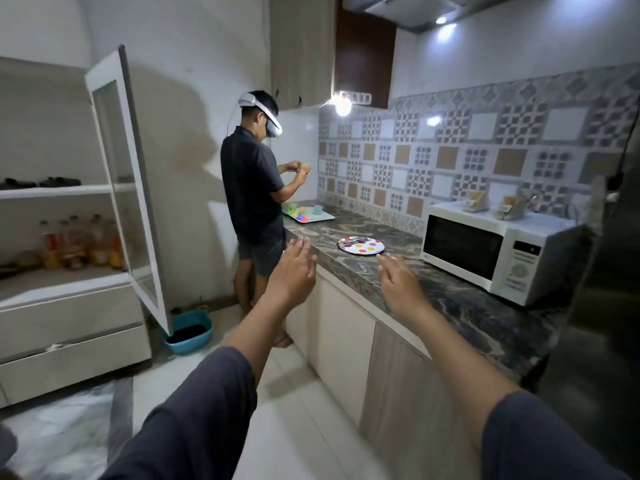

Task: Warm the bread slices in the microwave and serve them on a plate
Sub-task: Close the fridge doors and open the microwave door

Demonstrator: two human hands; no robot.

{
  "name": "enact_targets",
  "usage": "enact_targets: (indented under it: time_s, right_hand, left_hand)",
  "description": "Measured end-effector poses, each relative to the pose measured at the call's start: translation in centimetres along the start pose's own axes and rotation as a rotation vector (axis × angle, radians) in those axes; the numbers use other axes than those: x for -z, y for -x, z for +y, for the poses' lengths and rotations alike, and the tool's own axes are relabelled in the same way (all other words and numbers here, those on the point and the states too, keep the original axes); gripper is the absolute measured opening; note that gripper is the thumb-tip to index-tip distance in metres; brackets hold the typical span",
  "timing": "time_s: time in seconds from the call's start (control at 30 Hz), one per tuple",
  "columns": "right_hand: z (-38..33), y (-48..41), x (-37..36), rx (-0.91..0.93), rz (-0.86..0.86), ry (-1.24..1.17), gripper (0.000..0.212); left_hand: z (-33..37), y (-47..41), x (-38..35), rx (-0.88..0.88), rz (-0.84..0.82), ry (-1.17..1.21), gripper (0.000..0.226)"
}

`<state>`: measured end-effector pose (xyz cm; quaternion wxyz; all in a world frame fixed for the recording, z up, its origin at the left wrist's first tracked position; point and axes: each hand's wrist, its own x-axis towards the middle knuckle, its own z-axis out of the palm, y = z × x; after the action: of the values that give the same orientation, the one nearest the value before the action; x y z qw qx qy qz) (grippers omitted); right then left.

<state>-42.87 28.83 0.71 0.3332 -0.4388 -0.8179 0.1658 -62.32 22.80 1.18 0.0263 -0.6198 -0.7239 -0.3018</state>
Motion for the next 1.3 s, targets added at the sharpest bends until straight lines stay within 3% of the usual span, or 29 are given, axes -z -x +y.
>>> enact_targets:
  time_s: [0.3,0.57,0.8,1.07,1.3]
  right_hand:
    - [7.9,-18.5,0.3,-0.030,0.086,-0.025,0.042]
    - [17.9,-29.2,-0.6,-0.186,0.101,0.042,0.042]
    - [28.9,-37.0,3.0,-0.374,0.283,0.148,0.041]
    - [37.3,-38.7,8.5,-0.557,0.453,0.315,0.038]
    - [43.1,-34.9,13.6,-0.739,0.491,0.401,0.042]
  left_hand:
    - [1.1,-19.8,-5.6,-0.092,0.048,0.006,0.049]
    - [2.1,-34.1,-16.5,-0.119,-0.084,0.112,0.050]
    - [7.4,-46.8,-26.4,-0.361,-0.179,0.179,0.048]
    - [16.3,-54.1,-35.3,-0.647,-0.412,0.294,0.045]
    - [23.8,-52.0,-44.9,-0.662,-0.735,0.496,0.051]
